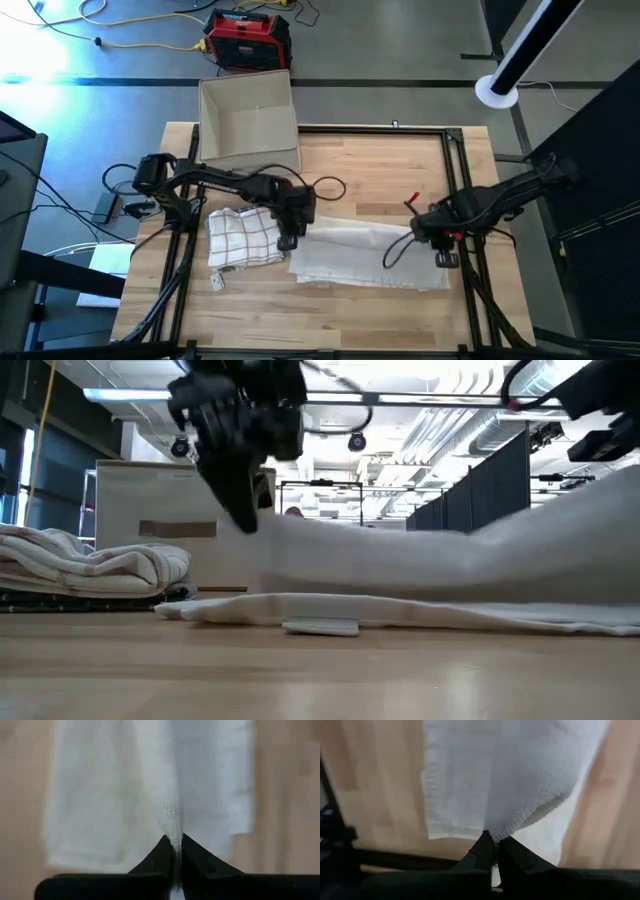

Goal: Fold towel
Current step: Fold the white towel

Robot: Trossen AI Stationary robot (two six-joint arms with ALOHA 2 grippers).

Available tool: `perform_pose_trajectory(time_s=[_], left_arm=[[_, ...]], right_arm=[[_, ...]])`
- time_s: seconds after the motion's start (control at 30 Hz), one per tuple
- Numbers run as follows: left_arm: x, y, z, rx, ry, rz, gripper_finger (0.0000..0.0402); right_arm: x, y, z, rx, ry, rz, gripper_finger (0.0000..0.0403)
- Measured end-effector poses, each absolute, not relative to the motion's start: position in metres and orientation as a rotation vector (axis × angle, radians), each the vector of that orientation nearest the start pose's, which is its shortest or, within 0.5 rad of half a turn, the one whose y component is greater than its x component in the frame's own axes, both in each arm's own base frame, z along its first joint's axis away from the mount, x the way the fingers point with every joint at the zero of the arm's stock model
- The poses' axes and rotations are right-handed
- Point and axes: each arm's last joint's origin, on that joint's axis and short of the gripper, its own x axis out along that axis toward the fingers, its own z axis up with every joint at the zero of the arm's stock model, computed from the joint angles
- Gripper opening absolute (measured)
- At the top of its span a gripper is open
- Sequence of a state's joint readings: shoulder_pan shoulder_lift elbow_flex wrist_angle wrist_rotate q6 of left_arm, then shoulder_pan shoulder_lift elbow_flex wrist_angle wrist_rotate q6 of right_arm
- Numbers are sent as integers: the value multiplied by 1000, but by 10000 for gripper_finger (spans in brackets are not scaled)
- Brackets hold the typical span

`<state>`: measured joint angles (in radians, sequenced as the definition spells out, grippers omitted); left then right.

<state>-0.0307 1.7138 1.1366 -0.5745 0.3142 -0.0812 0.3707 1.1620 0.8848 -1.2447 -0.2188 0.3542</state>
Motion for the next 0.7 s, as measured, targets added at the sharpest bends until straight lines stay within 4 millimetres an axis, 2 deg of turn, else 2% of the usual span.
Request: perform_pose_trajectory(time_s=[0.2,0.43,0.57,0.7], left_arm=[[338,-47,197,-263,1111,-342,8],[340,-53,196,-262,1099,-320,11],[341,-56,193,-273,1111,-304,58],[336,-58,185,-401,1218,-313,112]], right_arm=[[160,89,235,130,1603,344,0],[165,102,229,81,1574,366,10],[168,105,222,71,1623,306,50],[167,115,215,130,1706,341,95]])
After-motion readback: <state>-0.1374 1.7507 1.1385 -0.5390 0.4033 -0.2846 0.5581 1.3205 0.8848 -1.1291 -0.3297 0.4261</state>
